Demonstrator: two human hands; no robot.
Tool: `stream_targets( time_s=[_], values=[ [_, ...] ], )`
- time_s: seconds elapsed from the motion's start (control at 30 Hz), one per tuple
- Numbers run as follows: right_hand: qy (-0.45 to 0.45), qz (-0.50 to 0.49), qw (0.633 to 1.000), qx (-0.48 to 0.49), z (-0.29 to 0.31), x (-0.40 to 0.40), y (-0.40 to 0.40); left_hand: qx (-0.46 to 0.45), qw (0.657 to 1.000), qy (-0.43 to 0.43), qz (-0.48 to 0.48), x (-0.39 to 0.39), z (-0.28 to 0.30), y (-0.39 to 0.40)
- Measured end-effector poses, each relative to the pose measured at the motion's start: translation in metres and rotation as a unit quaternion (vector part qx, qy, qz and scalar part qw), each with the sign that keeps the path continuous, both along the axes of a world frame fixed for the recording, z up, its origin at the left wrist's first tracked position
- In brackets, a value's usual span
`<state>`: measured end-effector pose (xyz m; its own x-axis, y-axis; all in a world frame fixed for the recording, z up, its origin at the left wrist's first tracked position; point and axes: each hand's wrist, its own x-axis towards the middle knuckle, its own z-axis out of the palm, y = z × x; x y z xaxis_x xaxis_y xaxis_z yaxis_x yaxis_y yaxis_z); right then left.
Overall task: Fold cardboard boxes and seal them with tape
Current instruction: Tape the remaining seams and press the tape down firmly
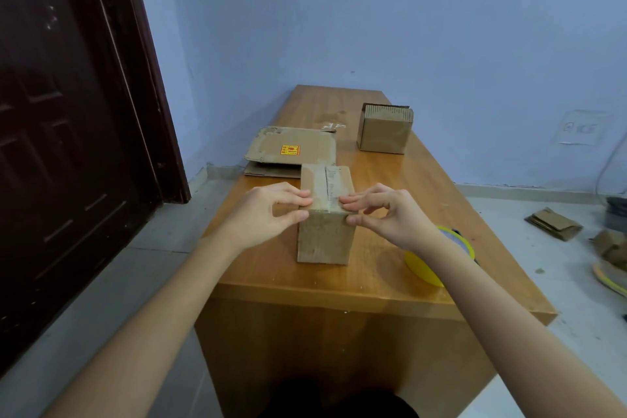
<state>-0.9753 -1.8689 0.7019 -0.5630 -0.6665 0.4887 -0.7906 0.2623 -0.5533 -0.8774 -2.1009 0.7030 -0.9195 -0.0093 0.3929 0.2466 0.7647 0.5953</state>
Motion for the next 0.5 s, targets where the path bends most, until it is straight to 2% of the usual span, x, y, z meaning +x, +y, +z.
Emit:
stream_targets(
  time_s=[0.27,0.5],
  values=[
    [0.018,-0.003,1.000,0.000,-0.002,0.000,-0.001,-0.015,1.000,0.005,-0.008,0.001,-0.001,-0.001],
    [0.000,-0.001,0.998,-0.059,-0.010,0.000,-0.002,0.015,1.000,0.007,-0.008,-0.003,-0.001,-0.002]
  ],
)
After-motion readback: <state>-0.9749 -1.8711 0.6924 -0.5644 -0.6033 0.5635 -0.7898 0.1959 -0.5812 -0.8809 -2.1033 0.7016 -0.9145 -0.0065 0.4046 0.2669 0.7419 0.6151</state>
